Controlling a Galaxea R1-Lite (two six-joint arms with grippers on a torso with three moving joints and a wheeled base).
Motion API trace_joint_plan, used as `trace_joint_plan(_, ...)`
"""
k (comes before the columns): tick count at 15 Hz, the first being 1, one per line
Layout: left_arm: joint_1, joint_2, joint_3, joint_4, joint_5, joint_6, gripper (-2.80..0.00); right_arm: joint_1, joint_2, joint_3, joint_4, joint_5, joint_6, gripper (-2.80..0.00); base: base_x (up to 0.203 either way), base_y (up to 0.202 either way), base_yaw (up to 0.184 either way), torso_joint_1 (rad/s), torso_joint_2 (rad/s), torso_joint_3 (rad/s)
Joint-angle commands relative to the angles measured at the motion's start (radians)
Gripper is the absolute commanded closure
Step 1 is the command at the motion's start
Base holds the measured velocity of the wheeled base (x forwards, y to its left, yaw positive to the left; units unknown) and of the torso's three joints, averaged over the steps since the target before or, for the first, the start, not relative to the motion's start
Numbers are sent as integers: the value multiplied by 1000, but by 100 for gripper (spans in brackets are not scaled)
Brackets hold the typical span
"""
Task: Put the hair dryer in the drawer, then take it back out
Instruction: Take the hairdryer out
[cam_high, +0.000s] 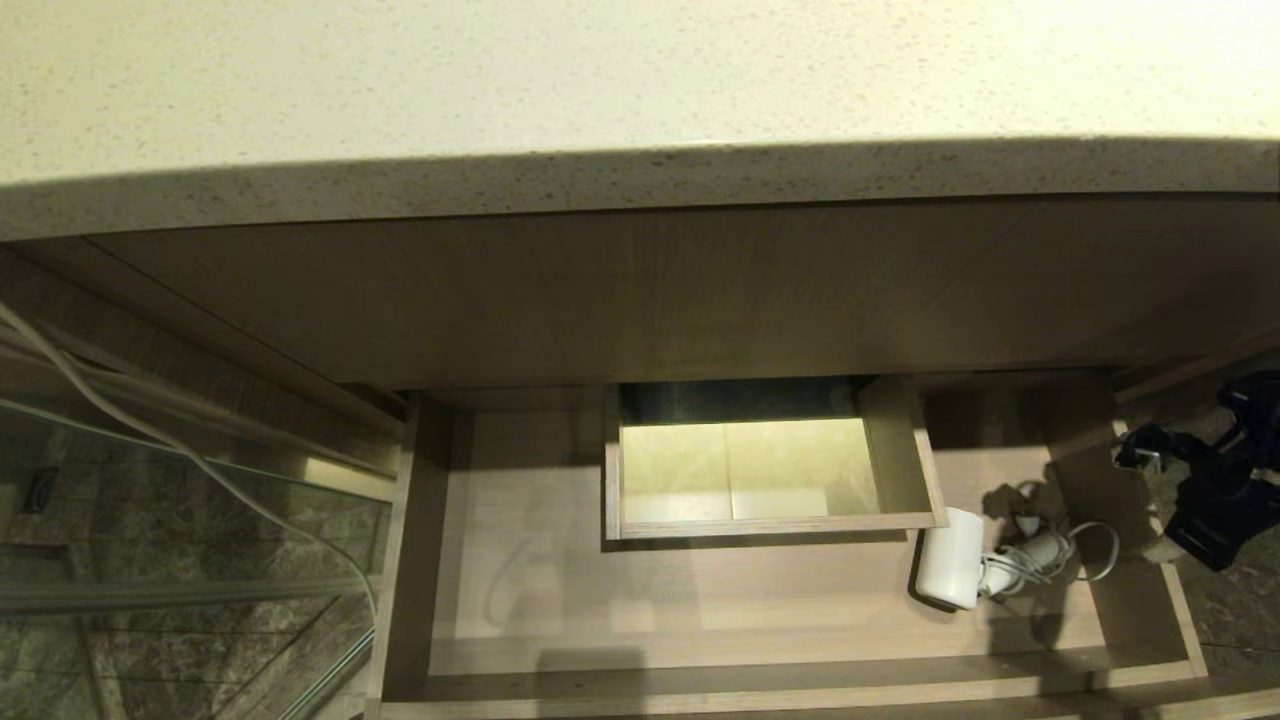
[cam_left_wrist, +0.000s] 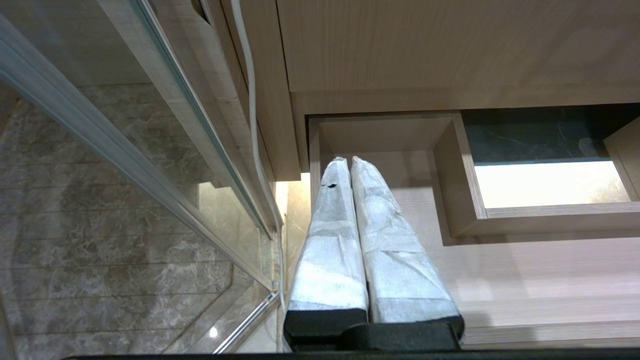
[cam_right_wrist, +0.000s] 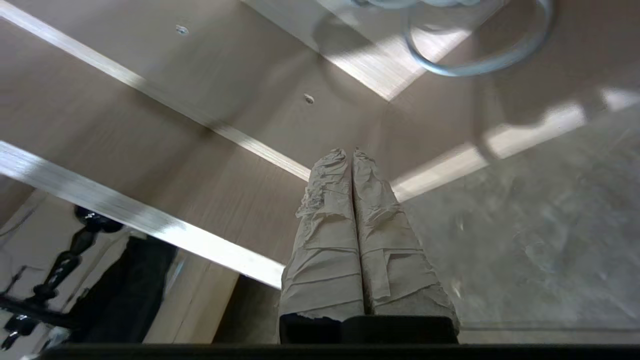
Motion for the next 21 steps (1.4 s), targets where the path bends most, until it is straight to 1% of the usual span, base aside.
trace_joint_plan(1,0,0,40,-2,0,-1,0,2,29,-7,-4,2,-6,0,0,0,0,0,0,0)
trace_joint_plan(5,0,0,40,-2,0,-1,0,-2,46,-9,-30,9,2,0,0,0,0,0,0,0)
trace_joint_plan(7,0,0,40,-2,0,-1,0,-5,55,-12,-54,10,-8,0,0,0,0,0,0,0)
trace_joint_plan(9,0,0,40,-2,0,-1,0,-3,66,-14,-59,-3,-8,0,0,0,0,0,0,0)
trace_joint_plan(10,0,0,40,-2,0,-1,0,-3,74,-13,-74,-36,-10,0,0,0,0,0,0,0)
trace_joint_plan(11,0,0,40,-2,0,-1,0,-3,81,-8,-102,-49,-12,0,0,0,0,0,0,0)
trace_joint_plan(15,0,0,40,-2,0,-1,0,-3,108,0,-206,-50,-11,0,0,0,0,0,0,0)
trace_joint_plan(18,0,0,40,-2,0,-1,0,-3,114,-16,-224,-48,-11,0,0,0,0,0,0,0)
trace_joint_plan(19,0,0,40,-2,0,-1,0,-3,117,-31,-221,-42,-9,-280,0,0,0,0,0,0)
trace_joint_plan(21,0,0,40,-2,0,-1,0,-3,116,-17,-215,-39,-21,-280,0,0,0,0,0,0)
